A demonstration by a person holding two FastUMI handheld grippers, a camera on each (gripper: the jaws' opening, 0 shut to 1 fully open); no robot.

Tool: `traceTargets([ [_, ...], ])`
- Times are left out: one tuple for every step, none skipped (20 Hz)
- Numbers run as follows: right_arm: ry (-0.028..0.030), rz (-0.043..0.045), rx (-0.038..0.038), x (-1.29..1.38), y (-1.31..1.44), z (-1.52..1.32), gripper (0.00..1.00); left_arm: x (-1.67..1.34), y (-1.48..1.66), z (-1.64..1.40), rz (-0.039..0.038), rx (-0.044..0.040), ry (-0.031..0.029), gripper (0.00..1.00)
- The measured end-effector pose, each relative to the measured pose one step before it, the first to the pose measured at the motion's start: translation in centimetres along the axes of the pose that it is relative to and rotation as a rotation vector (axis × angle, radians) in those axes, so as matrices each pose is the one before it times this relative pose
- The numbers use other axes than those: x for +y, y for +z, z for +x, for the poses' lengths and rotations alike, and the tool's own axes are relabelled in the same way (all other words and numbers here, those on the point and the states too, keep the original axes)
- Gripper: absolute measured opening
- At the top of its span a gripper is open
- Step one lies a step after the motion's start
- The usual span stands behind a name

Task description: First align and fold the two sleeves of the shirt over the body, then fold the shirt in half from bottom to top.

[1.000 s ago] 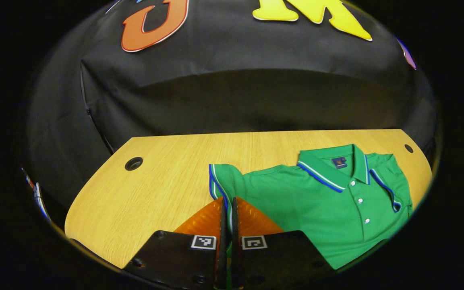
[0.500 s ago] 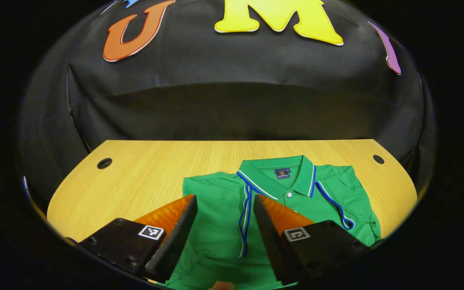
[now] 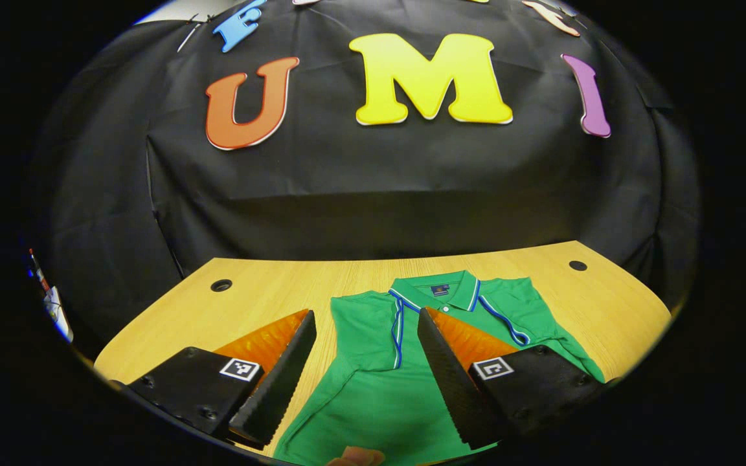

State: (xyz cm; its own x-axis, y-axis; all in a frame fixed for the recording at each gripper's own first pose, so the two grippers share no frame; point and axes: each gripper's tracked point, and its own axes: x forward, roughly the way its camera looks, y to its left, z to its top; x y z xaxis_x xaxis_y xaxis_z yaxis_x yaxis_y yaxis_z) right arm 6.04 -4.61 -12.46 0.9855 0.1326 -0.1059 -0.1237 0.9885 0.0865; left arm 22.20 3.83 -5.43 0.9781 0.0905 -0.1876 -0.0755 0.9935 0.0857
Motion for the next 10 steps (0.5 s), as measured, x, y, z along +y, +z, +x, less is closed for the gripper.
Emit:
traceTargets([
  [-0.0111,-0.00497,-0.01115,0.033,0.284,-0.466,0.96,0.133,-0.445,-1.778,0.00123,-0.01385,-0.01043,1.0],
  [-0.01139,-0.00473,-0.008,-0.008,0.355,-0.527,0.92,0.028,-0.422,-1.753,-0.00378,-0.01191,-0.01915,1.0],
  [-0.00692,-0.00249,-0.00593,0.146,0.065,-0.698,0.92,0.22,-0.567,-1.755,-0.00054,-0.00078,-0.00608,1.0],
  [-0.0048,0.00011,-0.00866,0.303,0.218,-0.683,0.99,0.339,-0.784,-1.882,0.00019,-0.00549,0.00281,1.0],
  [-0.00486,-0.00502,-0.007,0.174,0.034,-0.58,0.96,0.473,-0.94,-1.78,0.00585,-0.00034,0.00975,1.0],
  [-0.00456,-0.01154,-0.00597,0.102,-0.116,-0.54,0.99,0.388,-1.39,-1.721,0.01229,0.00163,0.00805,1.0],
  [-0.00787,-0.01193,-0.00147,0.063,-0.402,-0.526,0.96,0.431,-1.629,-1.736,0.01177,0.00372,0.01214,1.0],
  [-0.00486,-0.00742,0.00473,0.085,-0.563,-0.501,0.96,0.264,-1.544,-1.532,0.0145,-0.00134,0.00389,1.0],
  [0.00085,-0.00598,0.00802,0.259,-0.831,-0.378,0.93,0.3,-1.717,-1.425,0.00104,0.01079,0.0099,1.0],
  [0.00591,-0.00727,0.01111,0.266,-1.018,-0.38,0.96,0.043,-2.209,-1.263,-0.00045,0.02606,-0.00662,1.0],
])
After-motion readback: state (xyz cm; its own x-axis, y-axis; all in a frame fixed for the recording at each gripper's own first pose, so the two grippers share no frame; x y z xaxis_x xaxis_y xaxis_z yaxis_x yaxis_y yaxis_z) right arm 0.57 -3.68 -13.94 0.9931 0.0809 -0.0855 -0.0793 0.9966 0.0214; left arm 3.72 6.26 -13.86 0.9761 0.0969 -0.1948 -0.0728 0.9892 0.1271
